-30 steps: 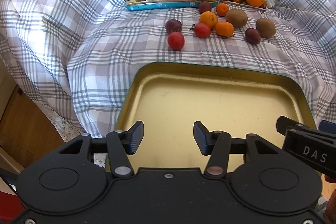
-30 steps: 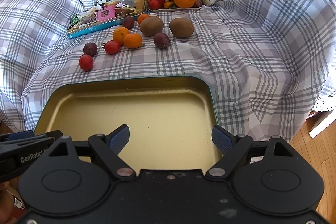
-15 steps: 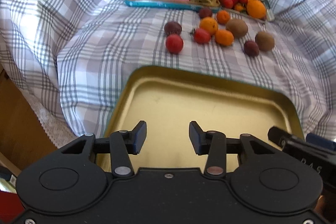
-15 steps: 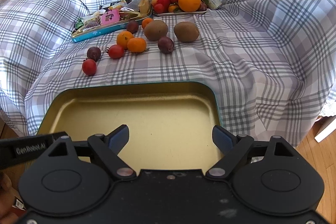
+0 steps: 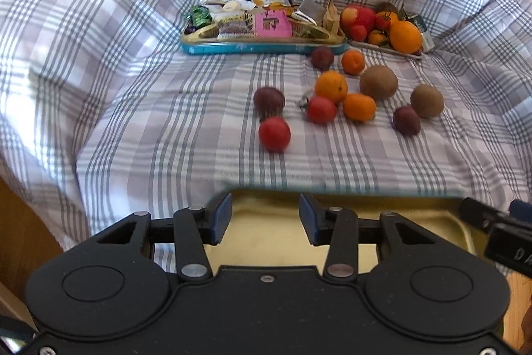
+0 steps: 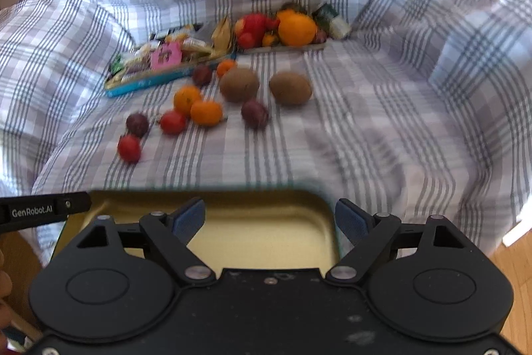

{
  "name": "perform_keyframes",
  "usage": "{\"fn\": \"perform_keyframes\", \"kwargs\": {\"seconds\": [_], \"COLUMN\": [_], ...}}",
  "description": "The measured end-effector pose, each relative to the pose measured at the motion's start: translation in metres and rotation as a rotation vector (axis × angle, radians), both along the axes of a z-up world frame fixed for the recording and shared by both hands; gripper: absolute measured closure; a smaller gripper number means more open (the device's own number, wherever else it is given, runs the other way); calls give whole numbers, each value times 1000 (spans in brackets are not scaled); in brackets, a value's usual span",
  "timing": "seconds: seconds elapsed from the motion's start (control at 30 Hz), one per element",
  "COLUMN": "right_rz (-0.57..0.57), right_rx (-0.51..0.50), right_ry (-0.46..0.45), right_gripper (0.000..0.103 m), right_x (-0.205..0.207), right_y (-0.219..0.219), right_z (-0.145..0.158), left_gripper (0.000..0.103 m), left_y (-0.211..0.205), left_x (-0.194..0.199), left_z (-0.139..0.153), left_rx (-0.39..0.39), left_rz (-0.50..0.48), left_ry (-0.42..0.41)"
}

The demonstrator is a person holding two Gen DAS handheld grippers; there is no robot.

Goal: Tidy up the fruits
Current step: 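Grasp the red tomato with the left tool while the right tool grasps a kiwi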

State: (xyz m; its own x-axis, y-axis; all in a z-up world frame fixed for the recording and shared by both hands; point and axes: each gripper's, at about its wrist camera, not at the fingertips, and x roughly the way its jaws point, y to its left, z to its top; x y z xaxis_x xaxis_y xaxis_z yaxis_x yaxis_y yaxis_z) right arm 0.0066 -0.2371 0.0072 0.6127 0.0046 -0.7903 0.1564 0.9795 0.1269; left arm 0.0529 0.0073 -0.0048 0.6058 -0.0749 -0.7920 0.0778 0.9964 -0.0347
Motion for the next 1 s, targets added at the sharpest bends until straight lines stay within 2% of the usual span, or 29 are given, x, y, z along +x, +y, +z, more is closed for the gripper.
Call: {"fn": "perform_keyframes", "kwargs": {"seconds": [0.2,0.4,0.6,0.93,1.0], "right_rz": [-14,-14,-1,17,13], "right_rx": [6,50,-55,-102,-108], "right_ry": [-19,51,52,60,60], "right_gripper": [14,18,17,18,18], "right_x": [38,79,115,168,175], "right_y": [-9,-16,-17,-23,-23], "right_z": [-3,-19,-32,-49,-54], "left_gripper": [52,52,52,52,52], "left_y": [-1,-11,-16,-15,-16], "left_x": [37,66,84,105,106], "left_z": [-4,-16,-32,-52,-53], "left_rx": [-23,14,18,16,24], "left_rz": [-35,-74,-94,-60,-59], "left_ry": [17,33,96,169,156]}}
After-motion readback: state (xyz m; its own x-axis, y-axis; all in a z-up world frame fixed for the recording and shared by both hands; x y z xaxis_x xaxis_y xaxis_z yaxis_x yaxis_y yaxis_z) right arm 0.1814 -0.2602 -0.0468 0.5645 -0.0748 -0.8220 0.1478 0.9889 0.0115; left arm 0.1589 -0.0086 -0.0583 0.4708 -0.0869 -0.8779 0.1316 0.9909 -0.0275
